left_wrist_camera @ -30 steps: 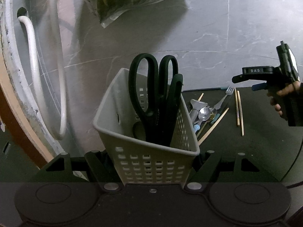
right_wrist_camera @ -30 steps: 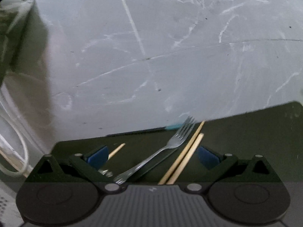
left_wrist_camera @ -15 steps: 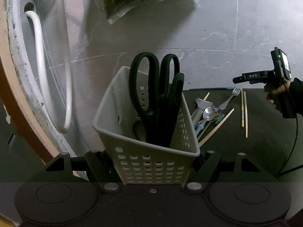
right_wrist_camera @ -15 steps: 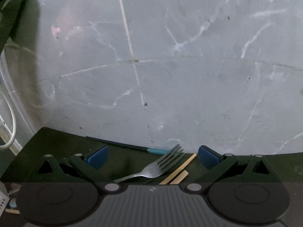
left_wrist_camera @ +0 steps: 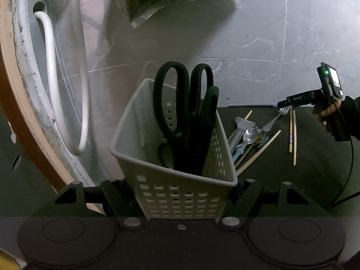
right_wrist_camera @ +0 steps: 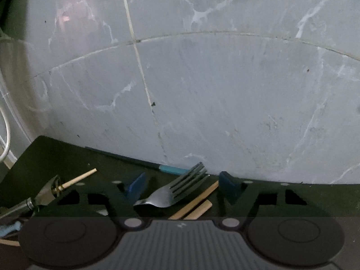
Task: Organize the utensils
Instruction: 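Lower the right gripper onto the silver fork handle and close it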
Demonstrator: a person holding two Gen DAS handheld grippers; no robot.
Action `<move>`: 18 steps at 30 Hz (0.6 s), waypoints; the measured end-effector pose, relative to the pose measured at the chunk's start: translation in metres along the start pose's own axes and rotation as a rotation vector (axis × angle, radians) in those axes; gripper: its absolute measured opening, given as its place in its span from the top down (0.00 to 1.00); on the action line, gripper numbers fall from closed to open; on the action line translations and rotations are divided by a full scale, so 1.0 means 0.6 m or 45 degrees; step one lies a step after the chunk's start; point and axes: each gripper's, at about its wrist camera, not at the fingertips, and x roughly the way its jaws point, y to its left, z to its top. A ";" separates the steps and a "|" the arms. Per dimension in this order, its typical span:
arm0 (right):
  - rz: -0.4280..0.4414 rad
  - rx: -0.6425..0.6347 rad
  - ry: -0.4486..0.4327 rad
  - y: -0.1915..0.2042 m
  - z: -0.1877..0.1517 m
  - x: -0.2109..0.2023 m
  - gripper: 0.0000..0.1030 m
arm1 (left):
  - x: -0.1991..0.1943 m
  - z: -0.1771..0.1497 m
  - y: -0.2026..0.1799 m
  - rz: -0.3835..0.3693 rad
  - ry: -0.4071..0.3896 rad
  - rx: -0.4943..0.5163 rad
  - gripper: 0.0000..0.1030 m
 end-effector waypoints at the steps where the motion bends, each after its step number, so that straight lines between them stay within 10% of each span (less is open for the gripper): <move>1: -0.001 -0.003 0.004 -0.002 0.000 0.000 0.33 | 0.000 0.000 0.000 0.001 0.000 0.000 0.25; 18: -0.078 -0.042 0.022 0.003 -0.001 0.016 0.61 | 0.000 0.001 0.000 -0.001 0.001 0.001 0.25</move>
